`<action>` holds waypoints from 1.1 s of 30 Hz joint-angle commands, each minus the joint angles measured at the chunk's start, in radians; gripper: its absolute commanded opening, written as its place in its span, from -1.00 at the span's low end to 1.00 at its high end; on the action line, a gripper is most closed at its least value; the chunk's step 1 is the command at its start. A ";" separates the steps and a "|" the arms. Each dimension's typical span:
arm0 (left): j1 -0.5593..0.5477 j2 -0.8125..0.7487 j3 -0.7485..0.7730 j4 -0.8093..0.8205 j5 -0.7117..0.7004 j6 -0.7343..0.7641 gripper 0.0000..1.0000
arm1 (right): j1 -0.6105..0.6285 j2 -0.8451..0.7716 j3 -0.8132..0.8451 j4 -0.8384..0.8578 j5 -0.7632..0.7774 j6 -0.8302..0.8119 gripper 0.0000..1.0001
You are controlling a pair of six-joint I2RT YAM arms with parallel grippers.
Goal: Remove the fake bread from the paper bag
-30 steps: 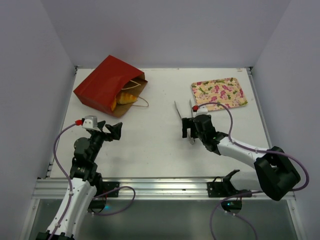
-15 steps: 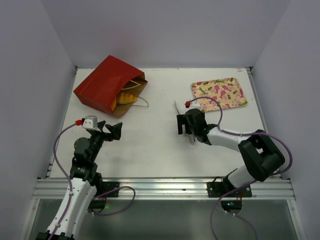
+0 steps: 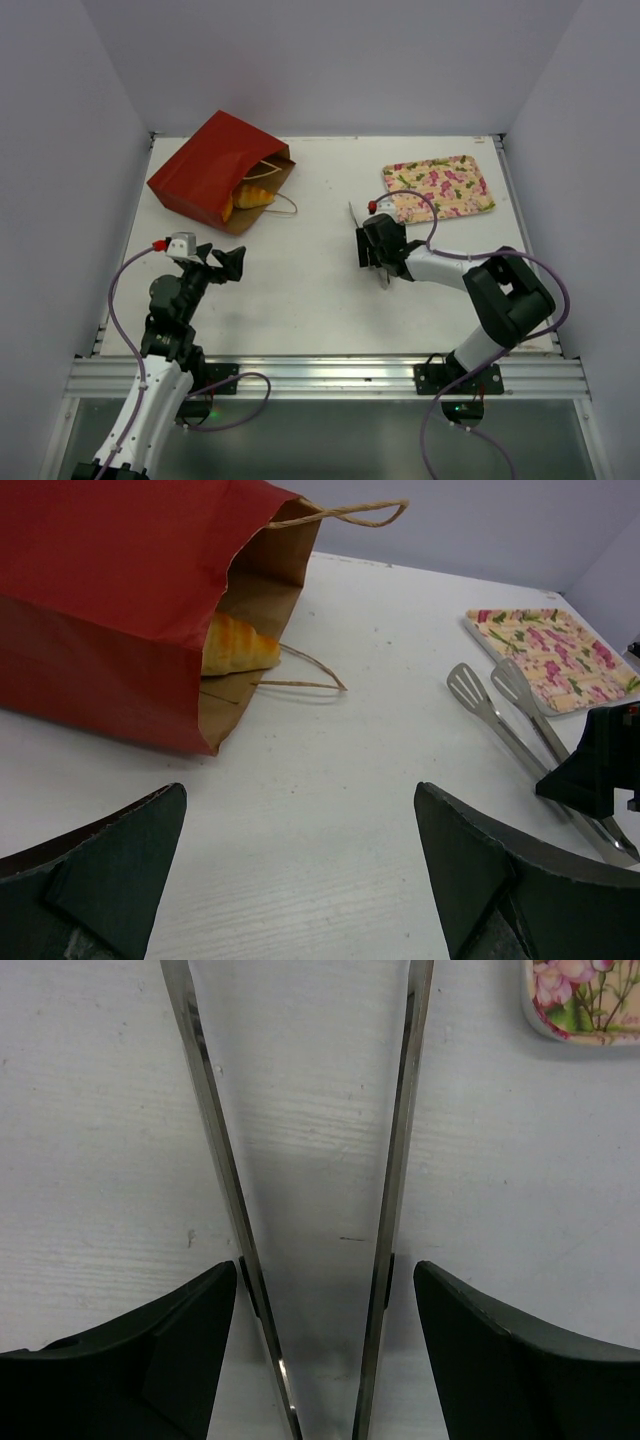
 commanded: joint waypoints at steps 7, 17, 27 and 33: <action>-0.002 0.008 -0.001 0.041 0.021 -0.001 1.00 | 0.003 0.016 0.045 -0.038 0.037 0.040 0.45; -0.002 0.009 -0.001 0.041 0.024 -0.001 1.00 | 0.003 0.044 0.050 -0.024 0.000 0.061 0.43; -0.002 0.012 0.001 0.041 0.026 -0.001 1.00 | 0.003 0.048 0.050 -0.024 -0.008 0.074 0.27; -0.002 0.016 0.001 0.043 0.027 -0.003 1.00 | 0.001 0.045 0.057 -0.043 0.017 0.069 0.05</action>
